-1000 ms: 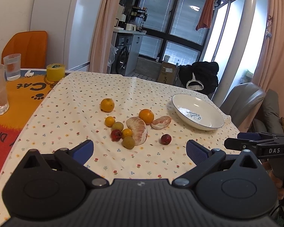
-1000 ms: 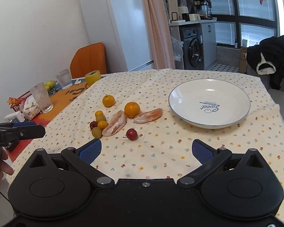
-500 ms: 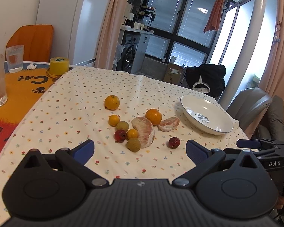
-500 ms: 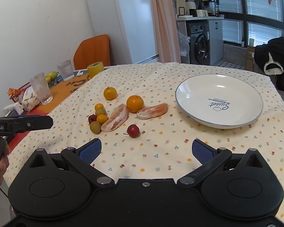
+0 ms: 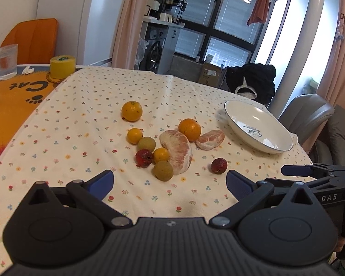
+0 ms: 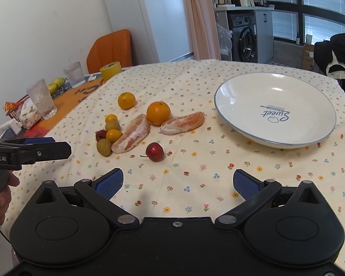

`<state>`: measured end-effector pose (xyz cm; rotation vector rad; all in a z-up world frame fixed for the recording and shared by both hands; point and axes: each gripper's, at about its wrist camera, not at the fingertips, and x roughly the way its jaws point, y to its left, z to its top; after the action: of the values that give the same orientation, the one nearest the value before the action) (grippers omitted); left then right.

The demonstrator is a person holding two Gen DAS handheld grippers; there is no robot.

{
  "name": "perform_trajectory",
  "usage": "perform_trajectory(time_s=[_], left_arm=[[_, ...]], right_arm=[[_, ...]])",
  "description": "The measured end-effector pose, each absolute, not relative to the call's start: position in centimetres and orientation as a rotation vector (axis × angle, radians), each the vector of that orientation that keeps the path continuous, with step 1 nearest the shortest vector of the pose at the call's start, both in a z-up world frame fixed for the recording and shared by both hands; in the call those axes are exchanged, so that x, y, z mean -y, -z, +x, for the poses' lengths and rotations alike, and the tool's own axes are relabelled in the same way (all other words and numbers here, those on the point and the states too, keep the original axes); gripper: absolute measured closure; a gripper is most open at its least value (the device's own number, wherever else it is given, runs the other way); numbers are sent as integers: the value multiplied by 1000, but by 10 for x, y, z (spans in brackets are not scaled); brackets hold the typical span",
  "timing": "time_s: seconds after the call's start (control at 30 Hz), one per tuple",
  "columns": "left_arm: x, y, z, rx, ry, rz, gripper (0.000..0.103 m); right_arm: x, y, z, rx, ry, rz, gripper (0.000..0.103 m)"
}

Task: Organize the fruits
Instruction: 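Close the right tool on the red apple while the left tool grasps a yellow-green plum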

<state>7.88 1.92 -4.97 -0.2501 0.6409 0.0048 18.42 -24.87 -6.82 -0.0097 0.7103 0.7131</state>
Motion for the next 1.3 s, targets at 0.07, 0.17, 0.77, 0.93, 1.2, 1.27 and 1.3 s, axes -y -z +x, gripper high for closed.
perform_trajectory(time_s=[0.07,0.17,0.77,0.93,1.2,1.27,1.3], left_arm=[[-19,53,82,-646,-6,-242,0],[-18,56,87,-635,9,-231,0],[-17,78,125,-697,10,-243,55],[-18,84,132,-713,6,-254,65],[-16,85,132,-707,-17,-230,79],[-17,85,130,-705,-23,-230,80],[-17,84,128,-702,-27,-227,80]], right_arm=[[246,71,187,-717,-722,-11,0],[241,75,192,-730,-731,-17,0],[219,80,215,-713,-846,-4,32],[211,83,224,-735,-873,-1,46],[201,87,229,-750,-895,-2,66],[198,90,229,-760,-903,-3,70],[198,91,228,-761,-905,-3,71]])
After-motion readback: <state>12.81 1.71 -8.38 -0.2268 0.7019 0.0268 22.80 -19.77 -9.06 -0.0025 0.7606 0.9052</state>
